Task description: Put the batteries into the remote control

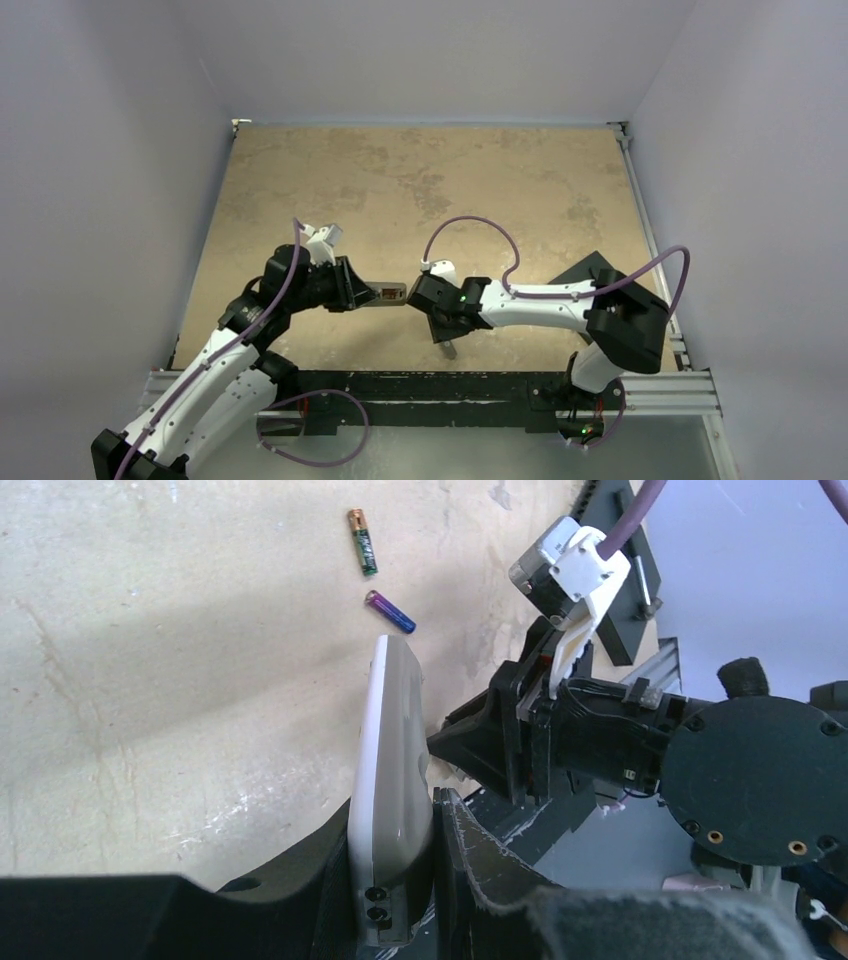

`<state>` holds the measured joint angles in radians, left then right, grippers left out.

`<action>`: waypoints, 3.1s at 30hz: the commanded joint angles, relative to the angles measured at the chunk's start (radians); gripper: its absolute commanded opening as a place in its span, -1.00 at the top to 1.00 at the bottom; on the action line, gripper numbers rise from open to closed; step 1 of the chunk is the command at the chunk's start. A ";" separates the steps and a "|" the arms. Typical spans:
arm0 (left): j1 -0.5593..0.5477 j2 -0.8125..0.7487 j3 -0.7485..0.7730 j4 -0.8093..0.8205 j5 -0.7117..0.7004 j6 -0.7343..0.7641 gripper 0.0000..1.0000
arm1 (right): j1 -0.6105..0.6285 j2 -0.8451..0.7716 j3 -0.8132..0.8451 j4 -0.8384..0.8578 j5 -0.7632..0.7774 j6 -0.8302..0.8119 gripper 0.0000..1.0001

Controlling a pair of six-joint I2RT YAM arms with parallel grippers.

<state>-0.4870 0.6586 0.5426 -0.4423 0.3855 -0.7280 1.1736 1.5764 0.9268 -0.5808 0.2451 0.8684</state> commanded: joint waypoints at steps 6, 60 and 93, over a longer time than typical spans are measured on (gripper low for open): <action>-0.004 -0.013 0.038 -0.020 -0.054 0.011 1.00 | 0.006 0.019 0.044 0.051 0.020 -0.042 0.33; -0.004 0.506 -0.367 0.757 0.098 -0.159 0.68 | 0.000 -0.294 -0.154 0.070 0.088 -0.082 -0.36; -0.004 0.666 -0.155 0.477 -0.120 0.019 -0.09 | -0.097 -0.234 -0.068 0.084 0.091 -0.198 -0.43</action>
<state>-0.4919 1.2945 0.3790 0.1364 0.3916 -0.7784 1.0893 1.3407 0.8108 -0.5205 0.3046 0.7006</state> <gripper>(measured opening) 0.530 0.711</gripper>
